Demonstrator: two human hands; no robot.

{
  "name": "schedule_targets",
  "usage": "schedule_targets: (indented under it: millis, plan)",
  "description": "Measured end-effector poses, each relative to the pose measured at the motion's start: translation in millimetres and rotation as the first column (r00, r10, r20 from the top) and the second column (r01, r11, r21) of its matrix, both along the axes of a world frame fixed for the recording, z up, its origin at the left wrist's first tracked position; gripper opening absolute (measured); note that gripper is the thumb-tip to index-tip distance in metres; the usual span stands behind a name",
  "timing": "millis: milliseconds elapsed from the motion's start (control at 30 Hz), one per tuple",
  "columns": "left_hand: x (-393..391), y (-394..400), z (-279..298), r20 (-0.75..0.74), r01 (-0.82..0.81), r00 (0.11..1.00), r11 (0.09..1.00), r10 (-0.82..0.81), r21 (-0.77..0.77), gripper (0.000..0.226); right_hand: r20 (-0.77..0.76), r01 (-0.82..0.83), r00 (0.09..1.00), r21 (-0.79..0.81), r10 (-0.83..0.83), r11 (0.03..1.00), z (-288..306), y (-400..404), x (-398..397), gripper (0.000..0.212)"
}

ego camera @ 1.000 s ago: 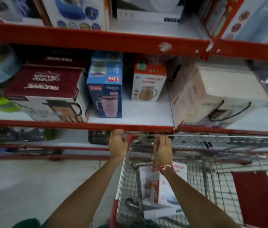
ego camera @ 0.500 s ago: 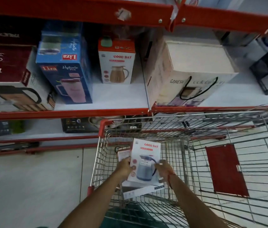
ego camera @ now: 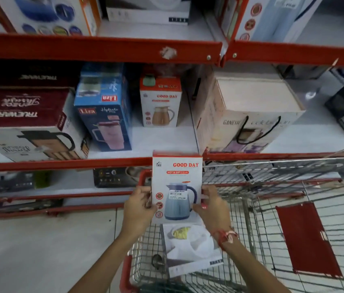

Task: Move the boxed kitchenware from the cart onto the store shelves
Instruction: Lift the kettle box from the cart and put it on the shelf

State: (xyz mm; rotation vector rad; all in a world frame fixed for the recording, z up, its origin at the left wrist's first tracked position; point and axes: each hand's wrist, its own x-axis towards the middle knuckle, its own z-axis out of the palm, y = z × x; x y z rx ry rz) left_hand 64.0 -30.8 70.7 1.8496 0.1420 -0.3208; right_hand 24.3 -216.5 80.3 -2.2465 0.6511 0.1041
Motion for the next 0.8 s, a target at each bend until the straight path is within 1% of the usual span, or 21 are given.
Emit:
schedule_targets:
  millis: [100,200,300,367,467,600,667,733,800]
  plan:
    - [30.5,-4.7,19.5,0.177,-0.056,0.983,0.996,0.044,0.063,0.041,0.173,0.022,0.985,-0.046,-0.014,0.999,20.8,3.5,27.0,0.046]
    - [71.3,-11.4,25.7,0.283,-0.114,0.957,0.984,0.071,0.137,0.041,0.270,0.048,0.963,-0.107,-0.017,0.993,30.9,1.9,69.4,0.044]
    - [114.5,-19.5,22.7,0.377,-0.198,0.922,0.944,0.087,0.265,0.042,0.345,0.038,0.938,-0.191,0.031,0.981,27.5,0.4,114.7,0.039]
    - [139.1,-24.1,18.6,0.393,-0.230,0.915,0.917,0.090,0.325,0.043,0.342,0.006,0.937,-0.224,0.073,0.975,19.6,0.4,141.5,0.036]
    - [163.0,-29.2,11.0,0.336,-0.250,0.934,0.896,0.123,0.367,0.039,0.279,-0.018,0.956,-0.264,0.095,0.964,6.1,1.8,170.7,0.034]
    - [175.8,-31.2,-2.8,0.296,-0.217,0.950,0.895,0.102,0.390,0.028,0.198,-0.033,0.974,-0.346,0.107,0.938,-11.9,-0.9,187.3,0.036]
    - [176.6,-28.4,-11.3,0.298,-0.196,0.951,0.904,0.081,0.379,0.026,0.226,-0.041,0.965,-0.358,0.130,0.933,-20.5,-4.1,186.1,0.034]
    - [171.1,-26.0,-20.1,0.314,-0.196,0.946,0.907,0.075,0.373,0.026,0.297,-0.056,0.940,-0.344,0.165,0.937,-29.9,-6.8,177.7,0.028]
    - [156.2,-27.0,-29.5,0.355,-0.233,0.930,0.904,0.099,0.358,0.031,0.383,-0.061,0.901,-0.351,0.203,0.934,-40.8,-9.0,160.2,0.022]
